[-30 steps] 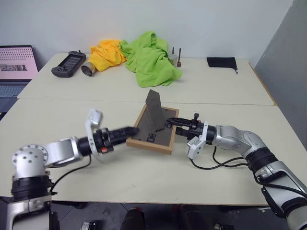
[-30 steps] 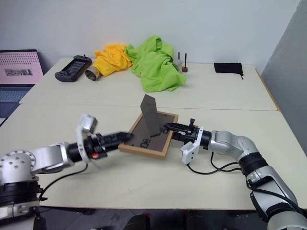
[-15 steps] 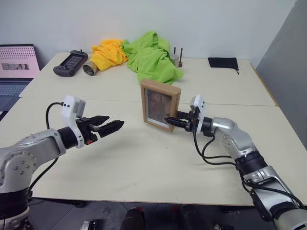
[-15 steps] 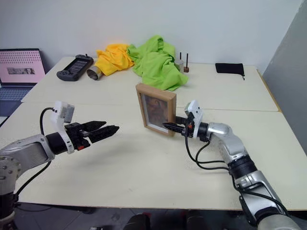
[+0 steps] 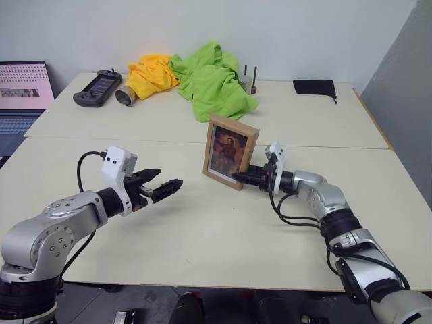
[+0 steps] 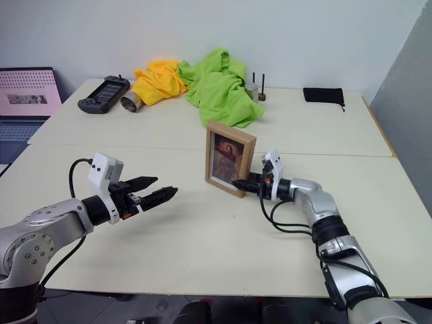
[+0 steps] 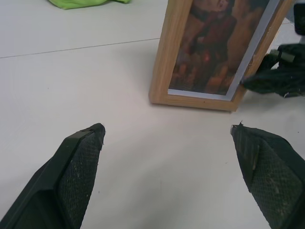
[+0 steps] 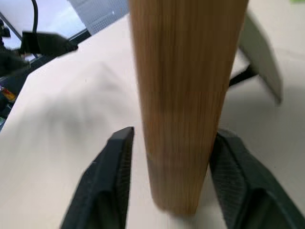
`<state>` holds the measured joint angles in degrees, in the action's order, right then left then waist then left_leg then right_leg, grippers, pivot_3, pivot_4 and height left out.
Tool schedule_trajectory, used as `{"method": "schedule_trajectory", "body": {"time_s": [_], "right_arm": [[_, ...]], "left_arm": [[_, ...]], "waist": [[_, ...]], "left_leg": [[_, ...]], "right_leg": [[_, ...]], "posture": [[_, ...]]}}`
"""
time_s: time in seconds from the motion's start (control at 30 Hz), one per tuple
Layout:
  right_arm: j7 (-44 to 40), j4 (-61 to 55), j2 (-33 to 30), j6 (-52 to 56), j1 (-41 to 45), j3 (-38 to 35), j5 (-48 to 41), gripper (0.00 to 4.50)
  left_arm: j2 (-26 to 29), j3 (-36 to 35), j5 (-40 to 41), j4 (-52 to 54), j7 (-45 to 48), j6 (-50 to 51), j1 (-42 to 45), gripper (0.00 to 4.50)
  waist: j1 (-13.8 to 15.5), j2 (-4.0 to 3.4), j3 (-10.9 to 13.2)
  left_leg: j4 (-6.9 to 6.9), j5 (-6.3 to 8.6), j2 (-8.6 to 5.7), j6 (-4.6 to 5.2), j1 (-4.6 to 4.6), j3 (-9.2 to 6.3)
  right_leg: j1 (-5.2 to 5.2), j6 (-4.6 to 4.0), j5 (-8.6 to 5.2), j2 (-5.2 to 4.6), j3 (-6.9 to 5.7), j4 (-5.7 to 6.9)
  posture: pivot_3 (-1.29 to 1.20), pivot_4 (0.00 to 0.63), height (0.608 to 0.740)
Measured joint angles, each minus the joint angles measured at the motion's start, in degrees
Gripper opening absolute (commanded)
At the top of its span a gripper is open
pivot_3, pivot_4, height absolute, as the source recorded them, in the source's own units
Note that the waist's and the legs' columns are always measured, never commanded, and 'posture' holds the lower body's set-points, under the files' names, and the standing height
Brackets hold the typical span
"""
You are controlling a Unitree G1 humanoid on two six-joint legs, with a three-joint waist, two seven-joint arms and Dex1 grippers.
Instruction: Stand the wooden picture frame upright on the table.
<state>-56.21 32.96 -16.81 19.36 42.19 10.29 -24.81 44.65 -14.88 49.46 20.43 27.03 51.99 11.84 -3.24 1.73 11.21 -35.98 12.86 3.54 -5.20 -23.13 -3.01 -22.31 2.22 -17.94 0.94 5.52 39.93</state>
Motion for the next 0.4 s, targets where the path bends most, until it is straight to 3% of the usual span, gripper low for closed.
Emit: {"method": "schedule_trajectory", "body": {"time_s": [0.17,0.4], "right_arm": [[-0.10,-7.95,-1.97,0.11,-4.33,-0.12,1.63,4.38],[5.35,-29.56,-13.57,4.74,-20.71,-4.37,4.45,4.47]], "left_arm": [[-1.82,2.08,-1.15,-1.18,0.64,0.01,3.38,4.50],[-1.89,4.82,-4.47,-5.08,3.96,-0.02,5.89,4.50]], "waist": [[0.33,0.01,-0.01],[0.83,-0.01,0.00]], "left_leg": [[-0.01,0.00,-0.02,0.00,0.00,-0.06],[0.02,0.00,-0.05,0.00,-0.14,-0.06]], "right_leg": [[0.05,0.01,0.00,0.01,-0.04,0.00],[-0.04,0.01,-0.01,-0.01,-0.03,-0.06]], "posture": [[0.00,0.150,0.740],[0.00,0.150,0.740]]}}
